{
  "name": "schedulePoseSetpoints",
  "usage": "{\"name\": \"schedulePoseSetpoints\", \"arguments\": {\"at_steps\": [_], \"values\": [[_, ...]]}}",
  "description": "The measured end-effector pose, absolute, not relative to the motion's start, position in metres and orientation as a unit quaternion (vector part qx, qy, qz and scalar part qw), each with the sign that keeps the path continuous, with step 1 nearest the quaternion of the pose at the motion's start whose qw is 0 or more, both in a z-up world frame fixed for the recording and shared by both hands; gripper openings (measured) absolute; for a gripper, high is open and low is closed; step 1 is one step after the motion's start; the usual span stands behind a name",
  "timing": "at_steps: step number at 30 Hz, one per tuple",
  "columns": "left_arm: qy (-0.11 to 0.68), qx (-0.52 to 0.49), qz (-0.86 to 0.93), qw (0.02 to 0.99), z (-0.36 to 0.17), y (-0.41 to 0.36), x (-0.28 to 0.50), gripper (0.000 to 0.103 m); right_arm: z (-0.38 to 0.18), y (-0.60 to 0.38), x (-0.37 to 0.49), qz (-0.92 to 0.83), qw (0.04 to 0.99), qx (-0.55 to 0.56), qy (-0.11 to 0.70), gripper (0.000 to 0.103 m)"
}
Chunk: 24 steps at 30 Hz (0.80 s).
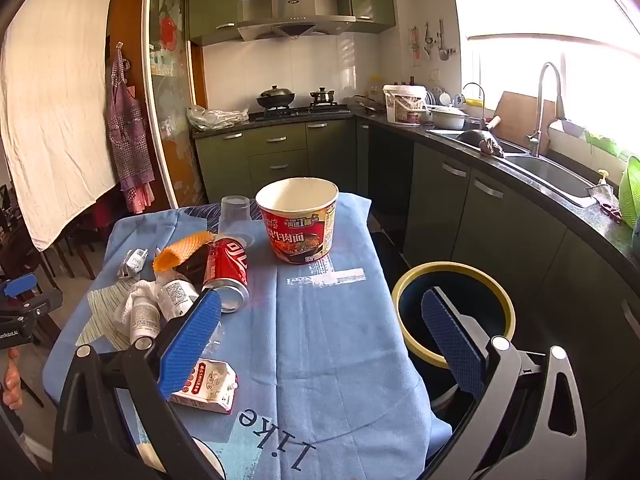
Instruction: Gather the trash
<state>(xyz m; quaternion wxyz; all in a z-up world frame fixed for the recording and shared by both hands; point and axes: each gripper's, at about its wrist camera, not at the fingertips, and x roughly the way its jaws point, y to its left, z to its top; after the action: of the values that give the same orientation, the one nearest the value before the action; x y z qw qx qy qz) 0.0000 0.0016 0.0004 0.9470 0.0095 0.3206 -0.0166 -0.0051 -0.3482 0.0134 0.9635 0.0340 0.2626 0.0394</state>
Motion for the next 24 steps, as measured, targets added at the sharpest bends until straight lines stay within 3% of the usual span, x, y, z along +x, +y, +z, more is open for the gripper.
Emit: {"name": "schedulePoseSetpoints", "arguments": {"at_steps": [24], "values": [[0.319,0.016,-0.018,0.947,0.0013,-0.0006,-0.0024,0.097,0.0115,-0.3486,-0.0019,0.042,0.962,0.036,0.268,0.099]]}}
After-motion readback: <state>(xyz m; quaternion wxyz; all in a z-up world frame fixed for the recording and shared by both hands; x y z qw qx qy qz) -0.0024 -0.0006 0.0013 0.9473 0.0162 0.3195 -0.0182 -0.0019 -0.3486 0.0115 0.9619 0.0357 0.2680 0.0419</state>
